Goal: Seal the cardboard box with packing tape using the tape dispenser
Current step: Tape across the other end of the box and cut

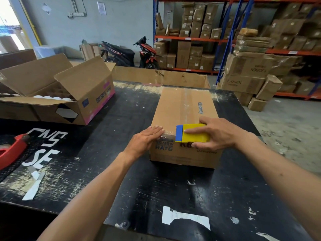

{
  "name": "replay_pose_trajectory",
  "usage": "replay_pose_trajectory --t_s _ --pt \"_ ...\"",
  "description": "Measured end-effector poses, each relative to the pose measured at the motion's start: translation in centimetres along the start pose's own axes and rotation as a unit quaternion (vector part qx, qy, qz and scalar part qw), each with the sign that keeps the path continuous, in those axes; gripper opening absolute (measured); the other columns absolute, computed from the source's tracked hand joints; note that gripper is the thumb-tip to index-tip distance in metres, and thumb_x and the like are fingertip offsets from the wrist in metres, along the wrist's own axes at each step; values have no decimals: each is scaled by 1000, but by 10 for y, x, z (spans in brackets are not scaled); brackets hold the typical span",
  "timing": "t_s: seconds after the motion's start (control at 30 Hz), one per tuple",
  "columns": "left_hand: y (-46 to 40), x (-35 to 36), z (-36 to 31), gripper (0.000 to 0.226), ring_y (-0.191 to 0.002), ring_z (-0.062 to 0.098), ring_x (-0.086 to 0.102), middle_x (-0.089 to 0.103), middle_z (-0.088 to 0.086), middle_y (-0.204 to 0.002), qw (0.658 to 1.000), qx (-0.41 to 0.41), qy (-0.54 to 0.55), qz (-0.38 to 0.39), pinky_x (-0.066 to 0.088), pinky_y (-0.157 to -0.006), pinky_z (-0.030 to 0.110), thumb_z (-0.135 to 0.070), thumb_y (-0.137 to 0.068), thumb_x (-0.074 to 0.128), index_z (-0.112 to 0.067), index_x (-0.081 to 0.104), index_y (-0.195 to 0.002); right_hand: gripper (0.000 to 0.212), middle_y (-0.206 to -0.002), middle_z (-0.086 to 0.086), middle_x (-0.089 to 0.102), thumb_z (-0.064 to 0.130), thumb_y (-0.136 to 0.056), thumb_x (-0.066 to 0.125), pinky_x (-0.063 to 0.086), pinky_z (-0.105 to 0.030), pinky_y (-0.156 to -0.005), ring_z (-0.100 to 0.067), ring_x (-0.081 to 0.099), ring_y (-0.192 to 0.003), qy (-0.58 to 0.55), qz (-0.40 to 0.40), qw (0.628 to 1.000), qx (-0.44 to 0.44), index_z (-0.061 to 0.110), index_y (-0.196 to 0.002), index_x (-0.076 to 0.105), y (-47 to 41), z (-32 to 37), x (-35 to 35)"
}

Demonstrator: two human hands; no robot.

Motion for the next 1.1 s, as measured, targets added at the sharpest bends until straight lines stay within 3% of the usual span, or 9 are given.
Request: replay_pose_trajectory --t_s 0.13,0.3,0.5,0.67,0.77,0.83,0.9,1.0,1.1 --pt "-4 -7 7 38 -126 16 58 62 3 -136 998 -8 55 24 36 -114 27 -22 -97 53 -16 65 -132 72 -91 3 47 82 -81 36 27 -24 -53 -14 45 -69 32 -26 999 -20 49 -143 50 0 4 -2" --pt "-7 -9 11 43 -125 16 59 63 2 -134 995 -22 84 47 37 -112 25 -6 -89 71 -20 66 -129 68 -84 3 47 81 -82 44 15 -14 -50 -12 40 -58 38 -45 997 -53 46 -138 57 4 3 -6" --pt "-9 -12 8 42 -122 15 59 64 3 -132 994 -30 87 58 35 -112 19 -5 -88 72 -19 68 -128 69 -85 5 44 86 -83 36 19 -18 -47 -12 45 -52 27 -28 999 -17 49 -139 54 32 -21 -16" --pt "-31 -27 -15 36 -104 12 70 73 -11 -116 991 -66 -81 87 55 -92 32 -49 -95 48 -33 76 -111 72 -97 1 50 84 -82 30 36 -24 -54 -15 53 -63 60 17 998 -3 50 -144 48 29 -23 0" --pt "-60 -15 -47 51 -85 20 70 77 0 -95 984 -63 -158 46 45 -95 37 -44 -100 34 -19 77 -89 77 -104 0 49 84 -80 26 41 -25 -62 -16 56 -74 66 35 997 5 50 -147 43 25 -24 2" --pt "-70 8 -61 52 -117 24 61 68 6 -127 985 -69 -147 64 35 -110 43 -41 -104 28 -16 69 -121 79 -104 2 45 85 -78 23 41 -26 -65 -16 54 -76 58 44 997 13 51 -148 41 23 -25 -1" --pt "-67 30 -63 56 -144 23 37 42 5 -155 979 -104 -126 125 20 -121 44 -43 -106 19 -16 43 -150 81 -102 4 41 86 -76 21 36 -26 -65 -15 52 -77 60 44 997 17 52 -147 40 23 -26 -1" --pt "-55 41 -50 59 -148 26 29 28 6 -162 980 -61 -127 143 19 -122 42 -49 -106 16 -20 21 -157 81 -99 5 42 86 -74 19 31 -25 -60 -16 54 -77 61 22 997 32 54 -145 42 25 -29 2" --pt "-52 42 -38 59 -139 33 44 39 11 -156 981 33 -151 120 35 -114 45 -51 -105 20 -22 28 -156 79 -98 4 45 85 -75 21 27 -23 -55 -19 57 -77 61 3 998 31 55 -143 45 27 -31 6"
Point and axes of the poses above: each hand's wrist, its own y-axis away from the middle knuckle, its own x-axis out of the palm, z = x × y, the point moved 2 cm from there along -y, towards the middle knuckle
